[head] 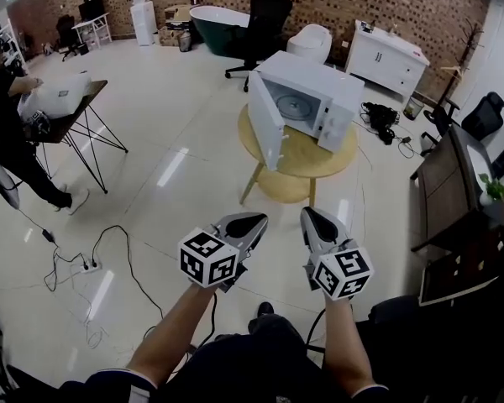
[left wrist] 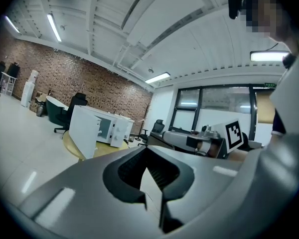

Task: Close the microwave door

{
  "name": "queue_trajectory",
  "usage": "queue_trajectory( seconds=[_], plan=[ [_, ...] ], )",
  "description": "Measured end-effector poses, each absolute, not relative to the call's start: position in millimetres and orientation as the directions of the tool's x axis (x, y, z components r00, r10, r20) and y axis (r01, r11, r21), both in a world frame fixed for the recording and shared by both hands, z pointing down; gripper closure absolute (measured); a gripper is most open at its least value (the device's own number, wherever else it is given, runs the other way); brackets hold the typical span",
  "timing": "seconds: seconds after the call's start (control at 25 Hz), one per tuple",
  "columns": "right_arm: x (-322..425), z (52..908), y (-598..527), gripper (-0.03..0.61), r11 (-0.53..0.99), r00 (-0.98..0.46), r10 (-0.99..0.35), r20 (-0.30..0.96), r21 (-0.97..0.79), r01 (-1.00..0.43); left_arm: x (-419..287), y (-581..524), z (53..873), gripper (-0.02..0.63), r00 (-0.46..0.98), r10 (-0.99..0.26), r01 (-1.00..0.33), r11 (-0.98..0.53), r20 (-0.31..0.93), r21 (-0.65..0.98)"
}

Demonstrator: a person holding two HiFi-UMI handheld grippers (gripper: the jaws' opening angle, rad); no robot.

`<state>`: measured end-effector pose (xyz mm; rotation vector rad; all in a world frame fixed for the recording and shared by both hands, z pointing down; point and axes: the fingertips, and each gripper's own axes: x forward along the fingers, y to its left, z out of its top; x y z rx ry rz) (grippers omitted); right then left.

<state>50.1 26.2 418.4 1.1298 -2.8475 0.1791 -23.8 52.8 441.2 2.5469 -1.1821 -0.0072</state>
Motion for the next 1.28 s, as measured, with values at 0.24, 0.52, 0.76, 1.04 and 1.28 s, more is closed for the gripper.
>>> queue_trajectory(
  seconds=[0.24,0.52,0.76,1.04,1.28],
  plan=[
    [60,419,-21,0.577,0.756,-0.76,-0.639,0.12,-0.085,-0.649,-16,7,447,0.601,0.61,-0.778,-0.778,-0.551,0.152,0.301],
    [64,417,-62,0.577,0.783,-0.788,-0.603,0.124,-0.099,-0.614,-10,-30,449,0.601,0.57,-0.798,-0.809,-0.503,0.198,0.304],
    [56,421,-95,0.577,0.789,-0.796,-0.593,0.123,-0.11,-0.605,-19,-64,451,0.601,0.55,-0.806,-0.826,-0.486,0.217,0.287],
    [38,429,-144,0.577,0.779,-0.782,-0.606,0.15,-0.088,-0.62,-44,-120,464,0.602,0.56,-0.8,-0.817,-0.492,0.214,0.301],
    [10,422,-202,0.577,0.755,-0.756,-0.639,0.142,-0.069,-0.652,-76,-180,466,0.602,0.582,-0.788,-0.804,-0.521,0.202,0.285]
  ],
)
